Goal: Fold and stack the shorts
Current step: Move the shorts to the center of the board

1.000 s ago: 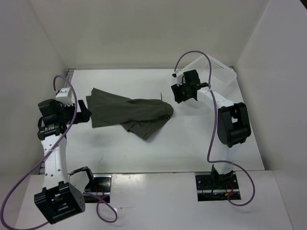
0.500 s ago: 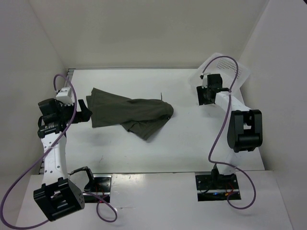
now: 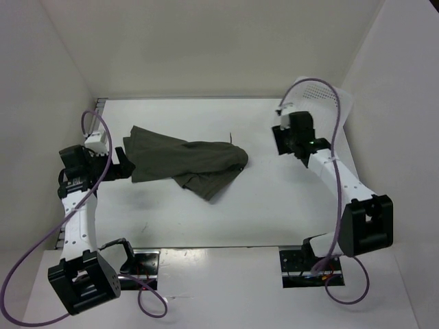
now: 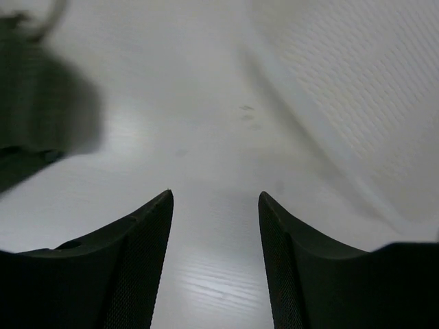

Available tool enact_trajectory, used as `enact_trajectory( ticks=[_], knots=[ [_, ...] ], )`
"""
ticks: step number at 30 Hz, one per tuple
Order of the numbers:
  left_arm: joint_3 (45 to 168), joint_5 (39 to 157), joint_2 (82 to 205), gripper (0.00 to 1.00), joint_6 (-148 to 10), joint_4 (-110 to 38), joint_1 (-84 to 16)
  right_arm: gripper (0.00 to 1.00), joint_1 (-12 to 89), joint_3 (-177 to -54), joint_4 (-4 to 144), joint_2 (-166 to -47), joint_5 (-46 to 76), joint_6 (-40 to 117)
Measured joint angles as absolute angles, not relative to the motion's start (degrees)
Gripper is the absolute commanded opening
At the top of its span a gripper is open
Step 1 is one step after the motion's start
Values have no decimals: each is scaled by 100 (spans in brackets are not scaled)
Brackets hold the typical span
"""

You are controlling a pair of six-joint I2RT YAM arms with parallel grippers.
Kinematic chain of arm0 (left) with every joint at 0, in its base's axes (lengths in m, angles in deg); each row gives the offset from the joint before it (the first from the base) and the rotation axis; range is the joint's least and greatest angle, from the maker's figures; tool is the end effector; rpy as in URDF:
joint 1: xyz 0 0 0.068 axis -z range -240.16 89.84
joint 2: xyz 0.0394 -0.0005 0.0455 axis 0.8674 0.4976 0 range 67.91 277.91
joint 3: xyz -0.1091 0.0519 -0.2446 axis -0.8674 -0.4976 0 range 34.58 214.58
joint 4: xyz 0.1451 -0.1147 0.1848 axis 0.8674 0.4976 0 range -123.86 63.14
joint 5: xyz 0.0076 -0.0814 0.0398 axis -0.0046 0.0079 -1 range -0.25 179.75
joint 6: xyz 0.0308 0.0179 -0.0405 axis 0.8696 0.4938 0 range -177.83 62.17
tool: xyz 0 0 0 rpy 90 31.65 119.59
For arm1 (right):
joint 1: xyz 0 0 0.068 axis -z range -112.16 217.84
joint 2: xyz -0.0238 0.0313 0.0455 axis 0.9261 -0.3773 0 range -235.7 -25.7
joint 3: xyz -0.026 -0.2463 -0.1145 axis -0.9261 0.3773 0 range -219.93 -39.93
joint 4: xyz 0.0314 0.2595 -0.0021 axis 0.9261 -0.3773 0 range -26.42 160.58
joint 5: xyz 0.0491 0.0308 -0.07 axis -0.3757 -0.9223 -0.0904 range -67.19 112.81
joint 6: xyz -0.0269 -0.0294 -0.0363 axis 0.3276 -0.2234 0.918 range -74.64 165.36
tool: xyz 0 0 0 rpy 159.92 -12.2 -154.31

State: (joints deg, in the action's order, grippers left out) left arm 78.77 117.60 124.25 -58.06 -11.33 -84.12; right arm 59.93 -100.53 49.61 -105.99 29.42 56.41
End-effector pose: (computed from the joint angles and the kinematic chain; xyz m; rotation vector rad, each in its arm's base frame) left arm 0.2011 0.0711 0.2804 -0.1727 2.1033 -0.2823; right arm 0.3068 0.0385 0.2765 -0.3156 2.2581 -0.1603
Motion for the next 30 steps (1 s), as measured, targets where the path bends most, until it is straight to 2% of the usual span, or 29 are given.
enact_trajectory(
  ticks=[4,5,11,17,27,29,30],
  knots=[
    [7877,11627,12545,99,-5806,-1146,-8362,66,4625,-10127,4900,-10415,2376,5674],
    [7877,11485,12606,99,-5806,-1138,-8309,72,4461,-10184,4865,-10450,2184,5667],
    [7601,10259,12941,99,-5803,-1269,-7739,87,4192,-10423,4935,-11218,1891,6067],
    [7540,9487,13922,99,-5803,-1725,-7450,89,3900,-10442,4961,-12348,1885,6701],
    [7540,9131,14980,99,-5803,-2368,-7199,89,3897,-10877,5096,-13119,1856,6883],
    [7540,9109,15150,99,-5803,-2501,-7136,84,3897,-10934,5144,-13200,1858,6883],
    [7540,9107,15238,92,-5803,-2554,-7101,81,3897,-10958,5162,-13231,1850,6878]
  ],
)
